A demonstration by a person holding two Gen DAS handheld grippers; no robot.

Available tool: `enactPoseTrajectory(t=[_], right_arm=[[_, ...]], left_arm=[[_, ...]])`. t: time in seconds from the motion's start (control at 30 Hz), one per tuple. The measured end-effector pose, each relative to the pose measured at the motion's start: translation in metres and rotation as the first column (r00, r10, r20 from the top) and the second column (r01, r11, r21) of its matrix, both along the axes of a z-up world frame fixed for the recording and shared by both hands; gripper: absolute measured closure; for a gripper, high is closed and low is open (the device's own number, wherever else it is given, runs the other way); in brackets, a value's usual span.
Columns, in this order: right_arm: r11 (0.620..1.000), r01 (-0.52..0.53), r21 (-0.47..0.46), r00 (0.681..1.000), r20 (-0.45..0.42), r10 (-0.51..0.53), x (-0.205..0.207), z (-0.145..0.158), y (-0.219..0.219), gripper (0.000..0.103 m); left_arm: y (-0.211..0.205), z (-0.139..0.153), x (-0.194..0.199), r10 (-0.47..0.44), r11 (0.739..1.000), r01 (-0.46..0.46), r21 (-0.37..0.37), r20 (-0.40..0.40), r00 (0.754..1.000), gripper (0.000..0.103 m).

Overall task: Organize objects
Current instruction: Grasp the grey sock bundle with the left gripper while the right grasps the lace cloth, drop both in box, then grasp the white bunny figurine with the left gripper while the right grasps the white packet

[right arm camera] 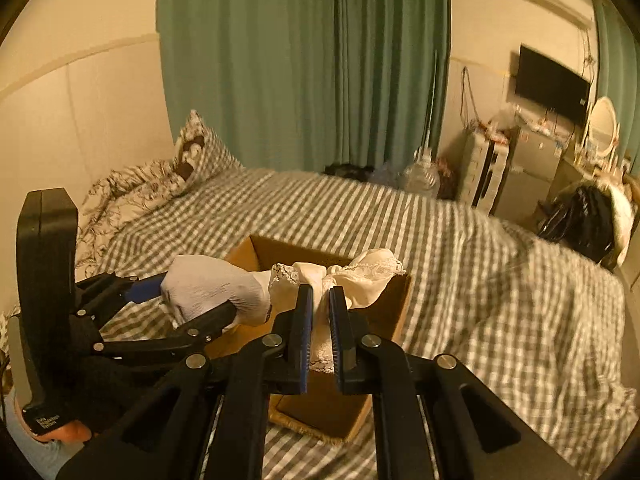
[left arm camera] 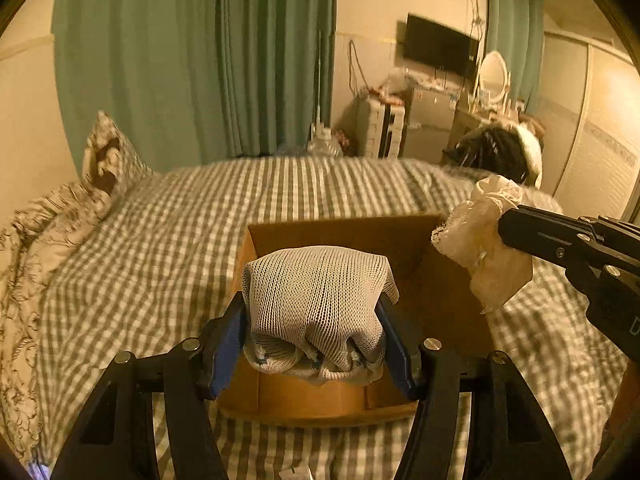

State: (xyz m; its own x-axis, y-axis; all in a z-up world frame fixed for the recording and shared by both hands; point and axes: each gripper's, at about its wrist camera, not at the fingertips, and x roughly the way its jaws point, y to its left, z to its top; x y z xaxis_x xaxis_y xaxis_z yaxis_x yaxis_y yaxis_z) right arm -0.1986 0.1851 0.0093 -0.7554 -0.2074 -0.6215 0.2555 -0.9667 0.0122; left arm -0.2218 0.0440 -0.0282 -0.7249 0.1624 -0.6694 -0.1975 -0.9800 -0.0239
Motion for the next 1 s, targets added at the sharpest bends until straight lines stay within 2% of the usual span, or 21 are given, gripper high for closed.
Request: enactPoseTrajectory(t=[0.13, 0.27, 0.3, 0.33, 0.37, 0.4, 0.43, 0.47, 0.53, 0.67, 0.87, 1.0], right_arm=[[1.000, -0.002, -0.006, 0.998, 0.066, 0.003, -0.019, -0.030, 0.003, 0.095], [1.000, -0.001, -0.004, 0.995, 0.096, 0.001, -0.021, -0.045, 0.009, 0.094], [1.000, 0.002, -0.008, 0.995, 0.095, -0.001, -0.019, -0.044, 0.012, 0.090], [1.000, 0.008, -0.013, 0.996, 0.092, -0.006, -0.017, -0.042, 0.014, 0.079], [1.000, 0.013, -0.015, 0.996, 0.088, -0.012, -0.015, -0.039, 0.016, 0.071], [1.000, 0.017, -0.014, 0.996, 0.083, -0.016, -0.014, -0.035, 0.017, 0.054], [0.999, 0.026, -0.020, 0.997, 0.069, -0.025, -0.009, -0.028, 0.019, 0.041], [0.999, 0.032, -0.026, 0.998, 0.059, -0.031, -0.004, -0.024, 0.020, 0.038], [0.999, 0.042, -0.035, 0.998, 0.044, -0.040, 0.006, -0.010, 0.022, 0.035], [0.998, 0.055, -0.040, 0.998, 0.012, -0.054, 0.032, 0.018, 0.026, 0.030], [0.998, 0.040, -0.038, 0.996, -0.084, -0.043, 0.093, 0.070, 0.029, 0.021], [0.999, -0.020, -0.031, 0.991, -0.130, 0.016, 0.142, 0.091, 0.019, 0.014]], left_arm=[[0.002, -0.026, -0.013, 0.002, 1.000, -0.001, -0.008, 0.041, 0.999, 0.040], [0.006, -0.039, -0.015, -0.004, 1.000, 0.005, -0.020, 0.062, 0.998, 0.036], [0.007, -0.041, -0.016, -0.005, 1.000, 0.006, -0.022, 0.072, 0.997, 0.033], [0.007, -0.042, -0.014, -0.004, 1.000, 0.006, -0.021, 0.078, 0.997, 0.031], [0.007, -0.040, -0.012, -0.003, 1.000, 0.004, -0.018, 0.075, 0.997, 0.024], [0.006, -0.036, -0.008, 0.001, 1.000, 0.000, -0.015, 0.062, 0.998, 0.015], [0.009, -0.032, -0.003, 0.004, 1.000, -0.004, -0.014, 0.049, 0.999, 0.013], [0.008, -0.026, 0.003, 0.007, 1.000, -0.007, -0.016, 0.027, 1.000, 0.008], [0.006, -0.015, 0.012, 0.011, 1.000, -0.011, -0.028, -0.005, 1.000, 0.002], [0.000, 0.012, 0.034, 0.033, 0.997, -0.037, -0.065, -0.059, 0.998, 0.001], [-0.023, 0.054, 0.078, 0.082, 0.996, -0.085, -0.028, -0.093, 0.992, 0.000], [-0.045, 0.071, 0.113, 0.135, 0.990, -0.137, -0.018, -0.080, 0.988, 0.000]])
